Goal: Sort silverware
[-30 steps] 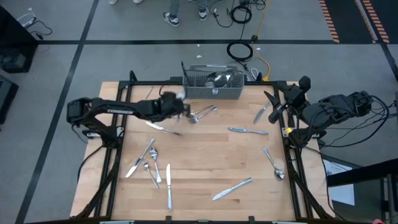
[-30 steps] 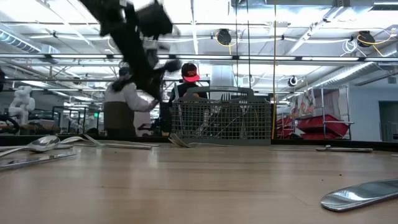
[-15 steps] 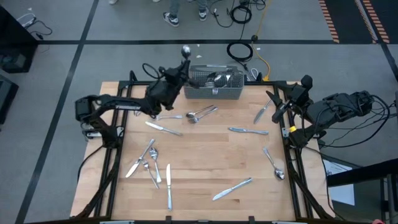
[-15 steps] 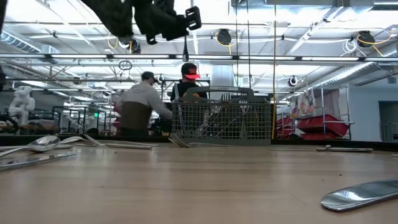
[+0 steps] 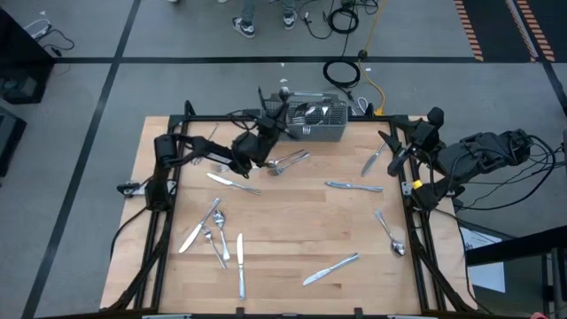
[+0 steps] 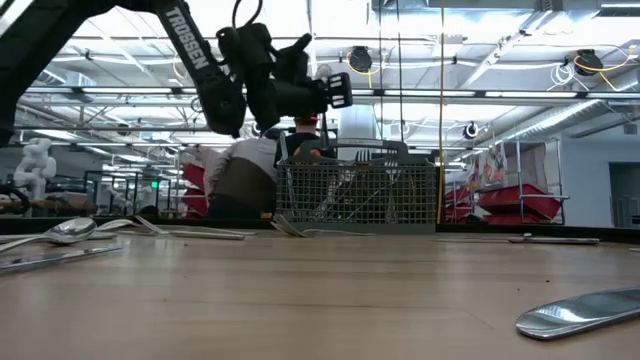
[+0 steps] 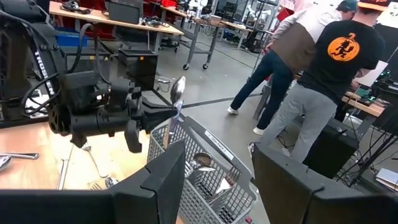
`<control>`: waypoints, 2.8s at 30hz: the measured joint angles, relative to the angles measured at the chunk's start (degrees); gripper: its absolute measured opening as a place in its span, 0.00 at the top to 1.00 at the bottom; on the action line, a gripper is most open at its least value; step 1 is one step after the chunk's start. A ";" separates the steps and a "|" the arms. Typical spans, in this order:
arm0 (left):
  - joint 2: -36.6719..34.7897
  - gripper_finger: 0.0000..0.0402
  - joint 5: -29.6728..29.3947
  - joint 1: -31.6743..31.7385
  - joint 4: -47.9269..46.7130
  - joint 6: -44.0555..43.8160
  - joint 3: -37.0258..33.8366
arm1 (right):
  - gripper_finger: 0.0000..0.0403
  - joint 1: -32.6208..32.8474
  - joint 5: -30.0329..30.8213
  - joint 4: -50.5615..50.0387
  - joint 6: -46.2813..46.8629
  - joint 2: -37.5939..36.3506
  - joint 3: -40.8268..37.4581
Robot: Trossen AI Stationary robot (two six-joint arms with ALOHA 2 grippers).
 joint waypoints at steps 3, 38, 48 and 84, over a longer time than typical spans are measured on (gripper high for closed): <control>1.37 0.98 0.91 0.10 -1.45 1.93 1.70 | 0.56 0.00 -1.22 -0.41 -0.02 0.00 0.00; 5.96 1.00 -6.01 1.34 -11.71 -4.44 3.22 | 0.56 -0.02 -2.78 -3.45 -0.26 0.02 0.00; 5.94 0.85 -5.86 1.34 -15.96 -7.91 3.22 | 0.56 0.00 -5.75 -3.52 -0.04 -0.48 0.02; -50.36 0.82 -1.17 -20.51 -127.67 -43.30 3.31 | 0.56 -0.02 -15.52 -0.78 -0.03 -2.17 0.02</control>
